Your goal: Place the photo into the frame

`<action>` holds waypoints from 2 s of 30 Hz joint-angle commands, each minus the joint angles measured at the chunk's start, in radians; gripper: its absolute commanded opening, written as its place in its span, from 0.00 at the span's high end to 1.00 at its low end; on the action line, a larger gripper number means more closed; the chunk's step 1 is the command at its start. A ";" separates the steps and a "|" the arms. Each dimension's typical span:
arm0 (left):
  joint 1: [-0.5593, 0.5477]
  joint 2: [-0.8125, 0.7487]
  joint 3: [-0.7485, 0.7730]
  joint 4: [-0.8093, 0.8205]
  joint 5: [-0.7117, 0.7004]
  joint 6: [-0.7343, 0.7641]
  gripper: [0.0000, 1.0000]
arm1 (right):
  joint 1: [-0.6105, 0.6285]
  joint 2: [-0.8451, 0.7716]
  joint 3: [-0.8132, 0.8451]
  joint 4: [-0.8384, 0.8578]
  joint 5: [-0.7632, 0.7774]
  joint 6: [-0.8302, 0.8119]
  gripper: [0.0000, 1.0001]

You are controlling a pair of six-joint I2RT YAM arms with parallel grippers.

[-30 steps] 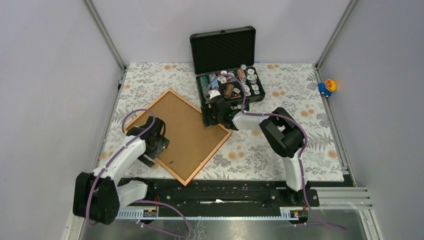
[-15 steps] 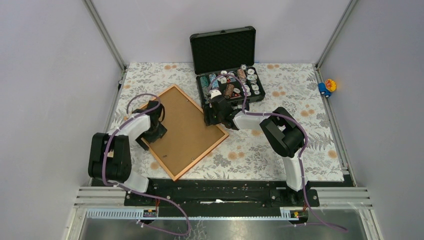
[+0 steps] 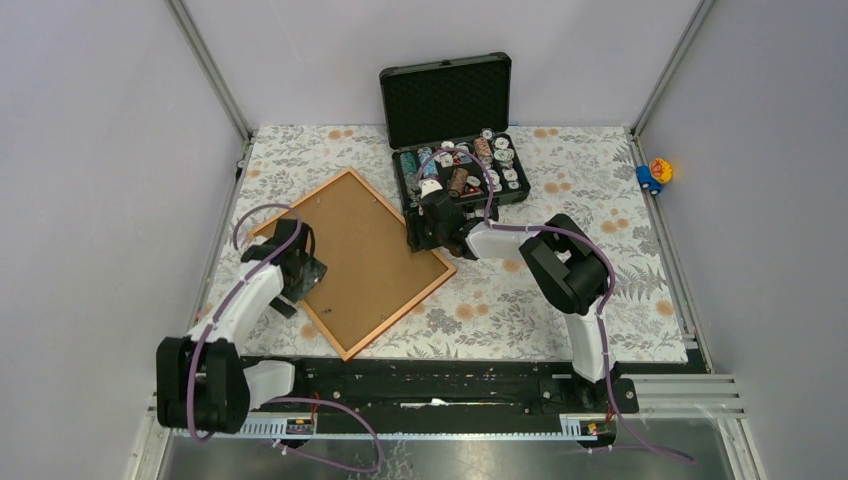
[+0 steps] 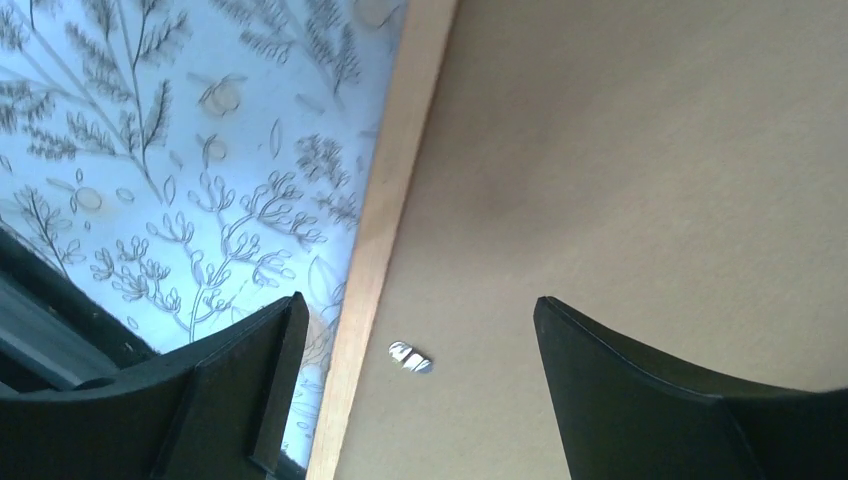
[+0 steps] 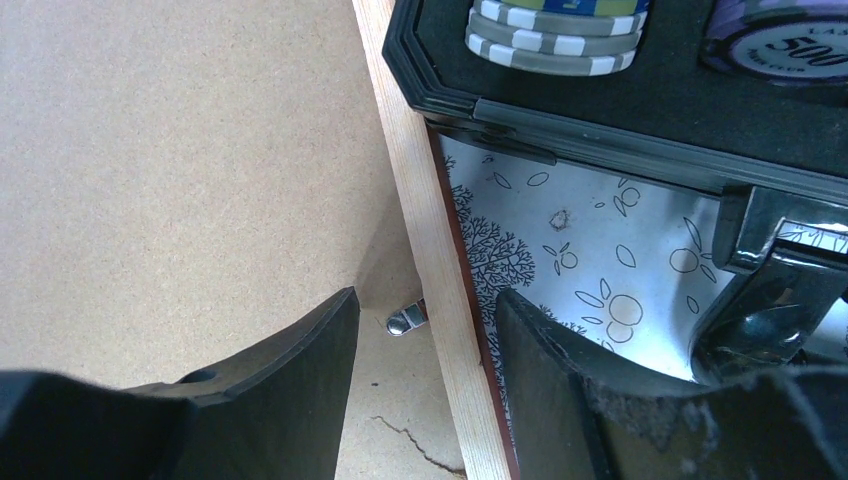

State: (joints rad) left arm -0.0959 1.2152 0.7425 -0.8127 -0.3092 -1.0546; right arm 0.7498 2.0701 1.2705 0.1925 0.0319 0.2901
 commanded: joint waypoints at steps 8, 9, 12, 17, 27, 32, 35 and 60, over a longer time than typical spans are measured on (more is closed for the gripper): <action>0.013 -0.024 -0.115 -0.020 0.222 -0.108 0.14 | -0.002 -0.007 0.001 -0.033 -0.029 0.016 0.41; 0.012 -0.017 -0.114 -0.022 0.227 -0.102 0.16 | -0.002 -0.007 0.000 -0.033 -0.029 0.017 0.41; 0.012 -0.028 -0.120 -0.048 0.214 -0.101 0.20 | -0.004 -0.008 0.001 -0.033 -0.030 0.015 0.41; 0.012 -0.050 -0.130 -0.049 0.182 -0.110 0.31 | -0.004 -0.005 0.002 -0.033 -0.029 0.018 0.41; 0.012 0.023 -0.134 -0.011 0.191 -0.049 0.55 | -0.006 -0.007 0.002 -0.033 -0.029 0.018 0.41; 0.012 0.035 -0.134 -0.010 0.179 -0.013 0.64 | -0.005 -0.005 0.004 -0.033 -0.030 0.018 0.41; 0.012 0.039 -0.136 -0.007 0.167 0.001 0.79 | -0.006 -0.004 0.004 -0.033 -0.029 0.019 0.41; 0.050 -0.032 -0.025 0.046 0.227 0.184 0.07 | -0.011 0.000 0.002 -0.033 -0.063 0.027 0.41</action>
State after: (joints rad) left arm -0.0780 1.1667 0.6147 -0.7689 -0.0834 -0.9062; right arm 0.7448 2.0701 1.2705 0.1932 0.0029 0.3077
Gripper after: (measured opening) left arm 0.914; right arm 0.589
